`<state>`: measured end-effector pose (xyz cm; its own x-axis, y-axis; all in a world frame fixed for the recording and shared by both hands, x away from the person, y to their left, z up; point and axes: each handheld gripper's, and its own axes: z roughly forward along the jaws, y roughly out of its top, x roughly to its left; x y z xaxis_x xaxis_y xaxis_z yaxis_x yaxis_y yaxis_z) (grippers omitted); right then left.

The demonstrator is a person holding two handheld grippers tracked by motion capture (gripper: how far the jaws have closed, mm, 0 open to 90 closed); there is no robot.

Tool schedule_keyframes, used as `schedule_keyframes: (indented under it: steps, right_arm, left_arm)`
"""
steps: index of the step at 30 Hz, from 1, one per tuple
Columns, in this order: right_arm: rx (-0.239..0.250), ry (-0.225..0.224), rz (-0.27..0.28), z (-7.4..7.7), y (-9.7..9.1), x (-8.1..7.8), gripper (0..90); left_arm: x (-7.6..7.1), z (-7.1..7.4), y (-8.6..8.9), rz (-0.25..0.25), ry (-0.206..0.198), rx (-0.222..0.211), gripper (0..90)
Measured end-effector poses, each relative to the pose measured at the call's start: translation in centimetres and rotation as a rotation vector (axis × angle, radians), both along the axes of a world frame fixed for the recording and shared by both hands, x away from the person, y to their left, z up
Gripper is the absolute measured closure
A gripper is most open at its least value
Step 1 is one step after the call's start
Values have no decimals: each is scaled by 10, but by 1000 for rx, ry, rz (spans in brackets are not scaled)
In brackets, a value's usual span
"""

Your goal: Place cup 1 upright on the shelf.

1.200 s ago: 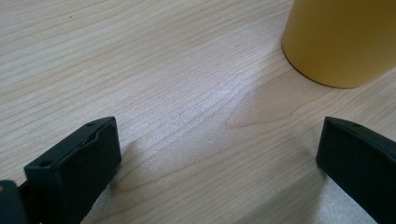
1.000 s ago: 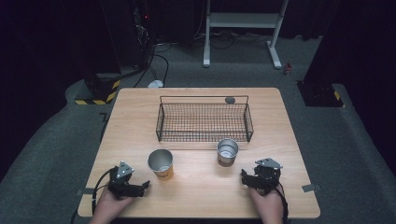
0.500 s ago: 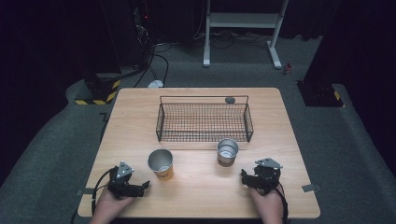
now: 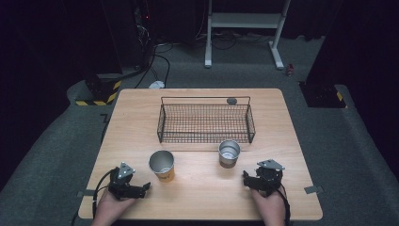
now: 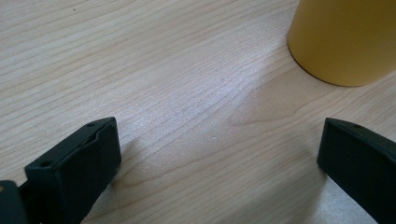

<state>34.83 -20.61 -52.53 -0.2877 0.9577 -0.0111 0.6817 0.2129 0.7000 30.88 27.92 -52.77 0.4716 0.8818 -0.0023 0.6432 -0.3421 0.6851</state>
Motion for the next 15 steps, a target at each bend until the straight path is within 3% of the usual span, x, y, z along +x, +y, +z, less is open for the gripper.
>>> schedule_keyframes:
  steps: [3,4,15]
  right_arm:
    - [-2,-2,2,0,0,0,91]
    - [-4,-3,3,0,0,0,91]
    - [-2,-2,2,0,0,1,91]
  left_arm:
    - [-1,1,0,-6,0,-12,0]
    - [-2,4,0,-10,-25,-13,0]
    - [-9,15,-4,-30,-82,-58,0]
